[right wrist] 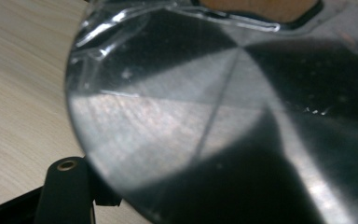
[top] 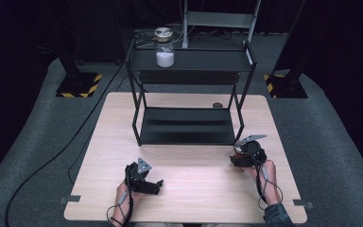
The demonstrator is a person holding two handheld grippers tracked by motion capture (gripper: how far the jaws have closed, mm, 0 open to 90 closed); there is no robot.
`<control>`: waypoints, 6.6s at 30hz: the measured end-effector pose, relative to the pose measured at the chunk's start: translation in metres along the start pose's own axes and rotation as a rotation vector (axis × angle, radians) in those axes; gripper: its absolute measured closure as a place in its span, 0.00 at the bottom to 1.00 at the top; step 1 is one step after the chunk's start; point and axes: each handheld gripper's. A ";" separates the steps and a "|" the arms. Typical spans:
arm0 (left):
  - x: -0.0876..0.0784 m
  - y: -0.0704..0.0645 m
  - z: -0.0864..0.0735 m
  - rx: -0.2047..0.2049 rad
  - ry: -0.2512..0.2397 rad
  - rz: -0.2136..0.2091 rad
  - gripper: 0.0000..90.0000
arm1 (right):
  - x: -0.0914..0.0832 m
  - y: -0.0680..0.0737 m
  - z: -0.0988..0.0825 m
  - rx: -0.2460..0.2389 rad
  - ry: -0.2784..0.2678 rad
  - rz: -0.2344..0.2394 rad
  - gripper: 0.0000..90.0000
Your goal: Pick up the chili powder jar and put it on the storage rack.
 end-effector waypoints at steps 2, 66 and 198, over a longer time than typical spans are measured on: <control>0.000 0.000 0.000 0.000 0.000 0.000 0.00 | 0.000 0.001 0.006 -0.014 0.018 0.005 0.34; 0.000 0.000 0.000 0.000 0.000 0.001 0.00 | 0.002 0.040 0.143 -0.193 0.321 0.014 0.34; 0.000 0.000 0.000 0.001 0.001 -0.001 0.00 | -0.150 0.110 0.281 -0.309 0.124 -0.129 0.34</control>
Point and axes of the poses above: each handheld gripper's, and its own axes: x roughly forward along the jaws, z roughly out of its top, y roughly to its left, and after that the axes turned 14 degrees about x, right-handed
